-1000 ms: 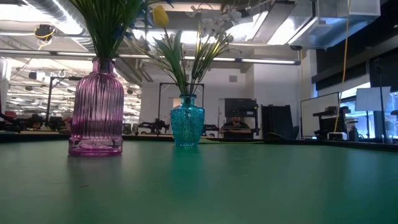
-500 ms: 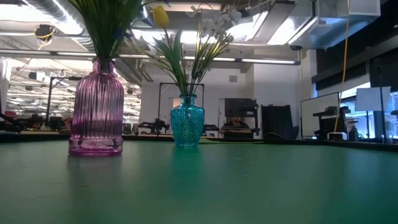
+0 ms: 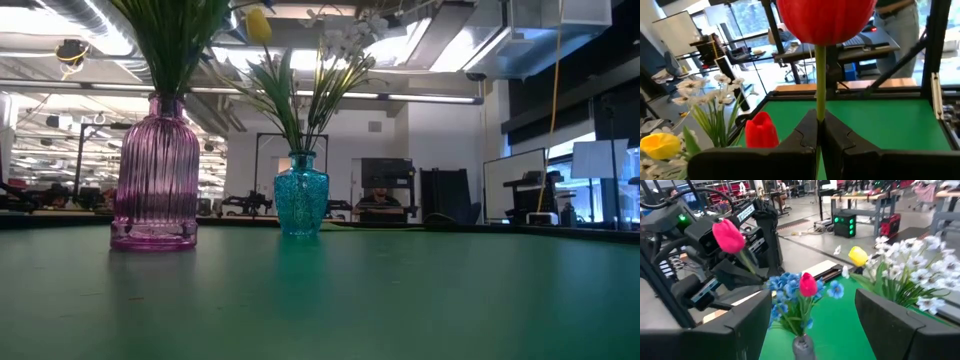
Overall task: Sort flowers into vase by color
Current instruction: Put the red flowers into the violet vase
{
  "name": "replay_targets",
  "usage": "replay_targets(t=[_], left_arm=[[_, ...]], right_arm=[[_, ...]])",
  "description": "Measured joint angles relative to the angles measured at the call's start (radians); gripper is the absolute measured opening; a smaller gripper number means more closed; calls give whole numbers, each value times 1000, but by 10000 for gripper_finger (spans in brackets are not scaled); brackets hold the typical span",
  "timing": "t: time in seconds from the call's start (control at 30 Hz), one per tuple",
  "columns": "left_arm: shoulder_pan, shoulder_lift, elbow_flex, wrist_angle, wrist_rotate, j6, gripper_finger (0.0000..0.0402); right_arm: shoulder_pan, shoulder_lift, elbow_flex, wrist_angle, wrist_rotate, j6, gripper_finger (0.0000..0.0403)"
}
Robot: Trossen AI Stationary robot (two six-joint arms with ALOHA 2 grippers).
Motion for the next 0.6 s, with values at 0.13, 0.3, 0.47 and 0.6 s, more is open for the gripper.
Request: replay_targets(t=[0.13,0.3,0.47,0.6], left_arm=[[24,-23,22,-21,78,-2,2],[46,-35,100,-211,124,-59,3],[72,-33,96,-353,183,-249,3],[79,-31,60,-366,190,-319,3]], right_arm=[[0,0,0,0,-27,21,287],[0,0,0,0,-37,23,287],[0,0,0,0,-37,23,287],[0,0,0,-1,-37,23,287]])
